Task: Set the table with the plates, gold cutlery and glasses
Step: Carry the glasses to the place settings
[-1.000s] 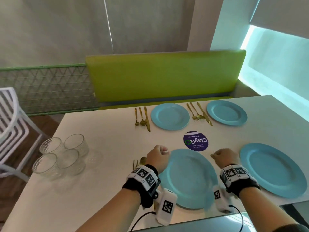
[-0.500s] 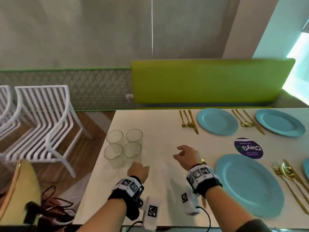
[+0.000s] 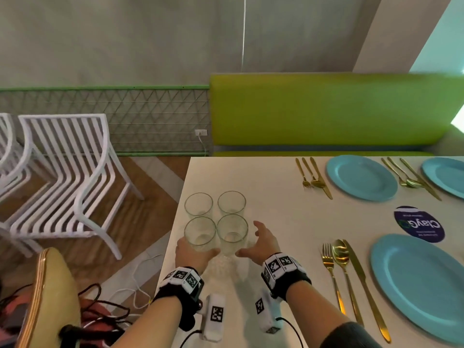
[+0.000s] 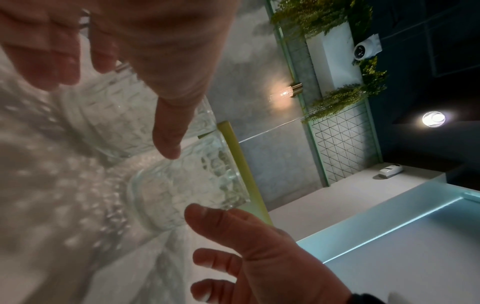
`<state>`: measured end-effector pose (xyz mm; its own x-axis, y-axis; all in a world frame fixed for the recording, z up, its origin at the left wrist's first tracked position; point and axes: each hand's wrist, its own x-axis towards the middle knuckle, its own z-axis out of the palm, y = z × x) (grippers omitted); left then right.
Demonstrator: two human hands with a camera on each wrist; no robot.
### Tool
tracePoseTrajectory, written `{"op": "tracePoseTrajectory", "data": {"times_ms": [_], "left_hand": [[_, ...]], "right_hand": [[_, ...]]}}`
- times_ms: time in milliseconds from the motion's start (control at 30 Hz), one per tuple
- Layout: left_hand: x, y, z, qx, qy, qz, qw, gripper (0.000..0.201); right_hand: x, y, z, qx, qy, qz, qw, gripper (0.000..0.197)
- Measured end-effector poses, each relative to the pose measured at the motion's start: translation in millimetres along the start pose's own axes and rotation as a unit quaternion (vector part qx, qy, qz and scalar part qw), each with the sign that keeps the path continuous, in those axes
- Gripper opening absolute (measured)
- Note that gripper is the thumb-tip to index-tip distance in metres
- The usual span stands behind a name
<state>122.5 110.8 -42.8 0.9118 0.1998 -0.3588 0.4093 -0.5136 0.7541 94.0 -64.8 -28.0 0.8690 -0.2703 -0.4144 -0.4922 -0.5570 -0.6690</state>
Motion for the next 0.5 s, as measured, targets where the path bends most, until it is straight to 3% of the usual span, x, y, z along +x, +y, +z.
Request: {"op": "tracePoseTrajectory", "data": {"times_ms": [167,500], "left_hand": [[10,-5,2,0.002,-0.009,0.032,0.999,0.100],[14,-13,-2,-0.021,-0.036,0.045,0.998,0.091]], "right_hand": [[12,2,19,0.022,0.006,-0.013,1.000,0.094],[23,2,37,0.042,0.029,-0.032,0.998,0.095]]}}
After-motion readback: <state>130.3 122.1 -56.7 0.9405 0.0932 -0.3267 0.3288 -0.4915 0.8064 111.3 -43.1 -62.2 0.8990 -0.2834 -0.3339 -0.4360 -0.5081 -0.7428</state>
